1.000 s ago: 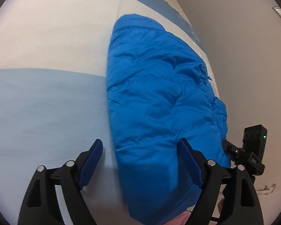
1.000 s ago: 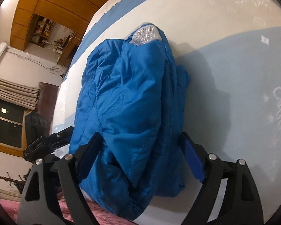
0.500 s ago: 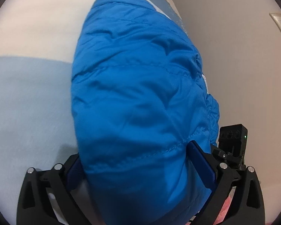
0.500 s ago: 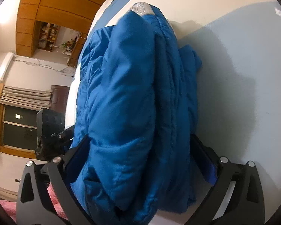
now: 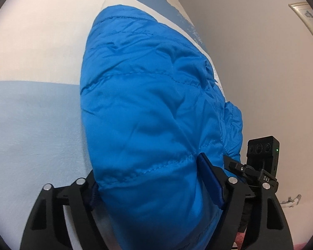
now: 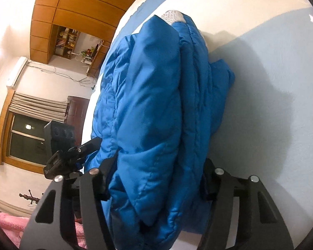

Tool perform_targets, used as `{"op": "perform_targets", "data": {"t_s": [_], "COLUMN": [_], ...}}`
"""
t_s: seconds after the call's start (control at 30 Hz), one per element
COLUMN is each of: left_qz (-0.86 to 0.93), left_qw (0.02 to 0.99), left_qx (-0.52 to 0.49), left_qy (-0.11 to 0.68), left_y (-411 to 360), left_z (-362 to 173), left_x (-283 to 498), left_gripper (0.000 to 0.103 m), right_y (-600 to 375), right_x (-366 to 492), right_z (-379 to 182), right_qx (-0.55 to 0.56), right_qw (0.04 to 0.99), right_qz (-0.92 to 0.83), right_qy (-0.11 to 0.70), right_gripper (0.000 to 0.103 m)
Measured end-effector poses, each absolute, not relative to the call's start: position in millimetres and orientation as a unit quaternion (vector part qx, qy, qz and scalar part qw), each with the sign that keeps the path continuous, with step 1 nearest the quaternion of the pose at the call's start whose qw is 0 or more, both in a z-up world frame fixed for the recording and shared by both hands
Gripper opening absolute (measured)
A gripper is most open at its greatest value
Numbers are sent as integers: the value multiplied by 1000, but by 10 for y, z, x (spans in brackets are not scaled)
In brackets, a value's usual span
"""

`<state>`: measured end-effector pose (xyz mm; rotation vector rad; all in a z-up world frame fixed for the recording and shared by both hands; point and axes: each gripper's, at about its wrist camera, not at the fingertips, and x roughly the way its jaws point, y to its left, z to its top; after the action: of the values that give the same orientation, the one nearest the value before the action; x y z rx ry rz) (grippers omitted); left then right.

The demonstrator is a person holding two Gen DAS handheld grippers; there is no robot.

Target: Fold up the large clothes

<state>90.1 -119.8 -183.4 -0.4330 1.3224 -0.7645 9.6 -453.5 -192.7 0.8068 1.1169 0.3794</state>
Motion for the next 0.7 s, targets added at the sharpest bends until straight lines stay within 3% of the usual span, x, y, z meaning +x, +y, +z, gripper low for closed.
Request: {"op": "perform_targets", "data": {"t_s": [0.2, 0.7], "left_qz": [-351, -350], "left_qw": [717, 775], "left_qx": [-182, -187], "left_qy": [574, 492], "left_y": [-1140, -878], "left_z": [-1654, -1005], "left_x": [841, 1397], "left_gripper": [74, 74], "right_y": [-4335, -4054], "right_x": [182, 976], "right_z": [-1559, -986], "right_qx": [313, 237], "right_qw": [785, 828], "right_qz": [170, 219], "right_qy": [507, 458], "right_gripper": [51, 50]}}
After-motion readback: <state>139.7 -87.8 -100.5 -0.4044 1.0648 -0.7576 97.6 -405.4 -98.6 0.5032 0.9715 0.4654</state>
